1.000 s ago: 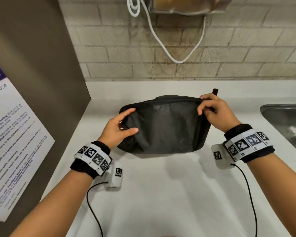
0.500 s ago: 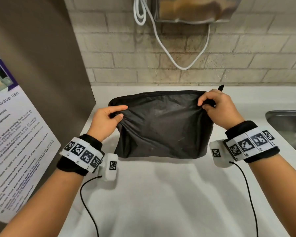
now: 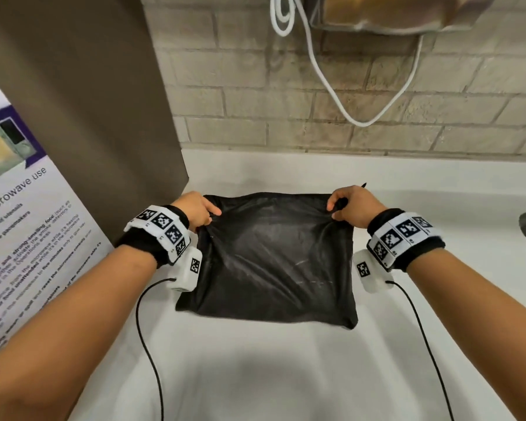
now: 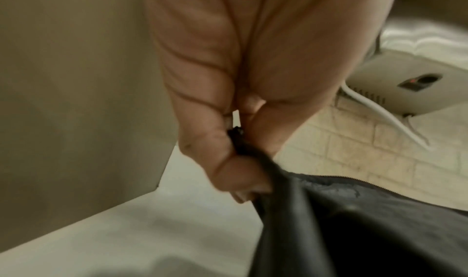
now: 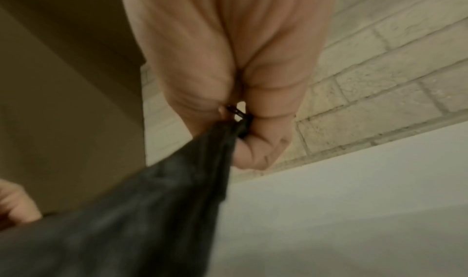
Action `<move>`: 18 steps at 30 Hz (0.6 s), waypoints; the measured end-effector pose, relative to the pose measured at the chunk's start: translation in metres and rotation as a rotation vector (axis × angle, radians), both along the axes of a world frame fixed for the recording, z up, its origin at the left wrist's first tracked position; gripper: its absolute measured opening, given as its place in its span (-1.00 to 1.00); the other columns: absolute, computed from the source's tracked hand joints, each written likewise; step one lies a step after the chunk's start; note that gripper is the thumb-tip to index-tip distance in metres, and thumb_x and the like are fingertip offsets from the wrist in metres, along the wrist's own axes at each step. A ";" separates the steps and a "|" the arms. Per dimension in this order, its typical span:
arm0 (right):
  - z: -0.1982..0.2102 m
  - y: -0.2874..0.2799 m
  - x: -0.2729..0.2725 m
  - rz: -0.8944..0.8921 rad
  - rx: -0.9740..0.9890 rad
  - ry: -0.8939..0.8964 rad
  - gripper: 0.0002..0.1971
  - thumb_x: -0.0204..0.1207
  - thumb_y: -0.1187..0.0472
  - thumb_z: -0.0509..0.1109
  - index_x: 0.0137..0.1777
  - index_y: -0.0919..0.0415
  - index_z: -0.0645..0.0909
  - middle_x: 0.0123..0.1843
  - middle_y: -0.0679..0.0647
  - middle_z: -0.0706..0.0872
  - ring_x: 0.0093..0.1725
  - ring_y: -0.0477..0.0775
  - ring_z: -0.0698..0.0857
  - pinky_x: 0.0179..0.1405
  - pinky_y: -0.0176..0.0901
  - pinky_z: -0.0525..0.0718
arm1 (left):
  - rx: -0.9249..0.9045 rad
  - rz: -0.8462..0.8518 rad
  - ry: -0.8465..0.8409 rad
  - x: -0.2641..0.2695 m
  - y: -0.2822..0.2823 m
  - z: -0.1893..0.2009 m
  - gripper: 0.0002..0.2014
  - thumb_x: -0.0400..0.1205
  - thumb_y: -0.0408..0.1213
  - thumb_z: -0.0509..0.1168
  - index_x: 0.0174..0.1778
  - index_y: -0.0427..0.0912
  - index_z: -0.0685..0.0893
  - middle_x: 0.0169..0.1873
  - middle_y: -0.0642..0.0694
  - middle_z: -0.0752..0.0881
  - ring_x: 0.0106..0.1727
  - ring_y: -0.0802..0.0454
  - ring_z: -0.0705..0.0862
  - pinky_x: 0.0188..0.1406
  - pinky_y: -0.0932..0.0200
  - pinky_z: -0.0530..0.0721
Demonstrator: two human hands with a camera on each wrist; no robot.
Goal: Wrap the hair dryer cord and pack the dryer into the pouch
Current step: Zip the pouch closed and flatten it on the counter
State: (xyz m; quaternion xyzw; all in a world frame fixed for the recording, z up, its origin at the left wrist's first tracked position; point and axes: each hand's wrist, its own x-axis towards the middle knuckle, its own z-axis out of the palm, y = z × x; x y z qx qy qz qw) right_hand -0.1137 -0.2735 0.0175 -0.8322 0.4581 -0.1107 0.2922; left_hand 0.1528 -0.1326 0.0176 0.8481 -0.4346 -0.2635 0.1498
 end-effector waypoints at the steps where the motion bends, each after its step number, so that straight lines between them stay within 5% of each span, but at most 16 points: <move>1: -0.006 -0.004 0.004 0.004 -0.005 0.026 -0.83 0.35 0.51 0.42 -0.28 0.24 0.59 -0.37 0.04 0.58 -0.29 0.03 0.53 -0.50 -0.61 0.42 | 0.033 -0.018 -0.023 0.003 -0.002 -0.001 -0.70 0.60 -0.49 0.24 0.18 -0.13 0.70 0.14 -0.22 0.71 -0.30 -0.03 0.60 -0.26 0.23 0.66; 3: -0.018 -0.012 0.013 0.019 -0.004 0.080 -0.87 0.36 0.50 0.43 -0.30 0.28 0.60 -0.24 0.15 0.63 -0.18 0.06 0.56 -0.29 -0.37 0.48 | 0.097 -0.046 -0.071 0.007 -0.006 -0.004 -0.71 0.60 -0.46 0.23 0.17 -0.11 0.71 0.15 -0.18 0.72 -0.15 -0.14 0.69 -0.15 0.22 0.66; 5: -0.029 -0.017 0.019 0.034 -0.007 0.120 -0.92 0.36 0.50 0.42 -0.24 0.35 0.65 -0.16 0.20 0.62 -0.15 0.09 0.56 -0.28 -0.38 0.45 | 0.123 -0.043 -0.101 0.011 -0.010 -0.010 -0.72 0.60 -0.44 0.24 0.16 -0.13 0.71 0.18 -0.14 0.72 0.11 -0.15 0.70 0.02 0.23 0.59; 7: -0.041 -0.021 0.022 0.057 -0.040 0.169 -0.89 0.38 0.52 0.38 -0.12 0.42 0.68 -0.07 0.20 0.59 -0.10 0.21 0.59 -0.31 -0.39 0.41 | 0.118 -0.027 -0.106 0.014 -0.013 -0.016 -0.73 0.60 -0.44 0.24 0.15 -0.16 0.72 0.18 -0.14 0.72 0.18 -0.12 0.67 0.08 0.25 0.57; 9: -0.050 -0.024 0.021 0.075 -0.079 0.195 -0.81 0.39 0.54 0.33 -0.03 0.40 0.67 0.00 0.12 0.51 0.08 0.34 0.59 -0.11 -0.28 0.46 | 0.099 -0.014 -0.095 0.018 -0.015 -0.020 -0.73 0.59 -0.45 0.25 0.15 -0.16 0.72 0.17 -0.18 0.72 0.17 -0.13 0.67 0.10 0.23 0.58; 12: -0.055 -0.025 0.014 0.003 -0.204 0.210 -0.75 0.43 0.49 0.32 0.07 0.28 0.63 0.42 0.29 0.27 0.20 0.42 0.51 0.18 -0.04 0.51 | 0.031 -0.004 -0.033 0.023 -0.015 -0.023 -0.72 0.58 -0.44 0.26 0.18 -0.15 0.70 0.17 -0.22 0.70 0.09 -0.15 0.68 -0.07 0.26 0.64; 14: -0.053 -0.022 0.010 -0.075 -0.281 0.226 -0.76 0.50 0.31 0.33 0.16 0.24 0.59 0.40 0.36 0.31 0.14 0.41 0.53 0.15 -0.03 0.51 | 0.004 0.012 0.076 0.024 -0.013 -0.023 -0.71 0.59 -0.38 0.27 0.23 -0.12 0.66 0.16 -0.21 0.66 -0.02 -0.12 0.65 -0.26 0.24 0.71; 16: -0.051 -0.017 0.007 -0.058 -0.109 0.241 -0.71 0.56 0.11 0.29 0.24 0.19 0.53 0.26 0.36 0.53 0.03 0.35 0.62 -0.01 -0.10 0.54 | 0.104 0.004 0.232 0.026 -0.008 -0.023 -0.65 0.60 -0.28 0.29 0.32 -0.02 0.57 0.14 -0.15 0.59 -0.04 -0.07 0.61 -0.24 0.09 0.72; 18: -0.054 -0.011 0.006 0.007 0.270 0.310 -0.60 0.59 -0.03 0.21 0.41 -0.02 0.39 0.24 0.23 0.58 -0.12 0.27 0.68 -0.22 -0.10 0.65 | 0.243 -0.026 0.395 0.028 -0.001 -0.026 -0.54 0.59 -0.26 0.31 0.41 0.06 0.43 0.18 -0.13 0.56 -0.08 -0.09 0.65 -0.24 0.03 0.74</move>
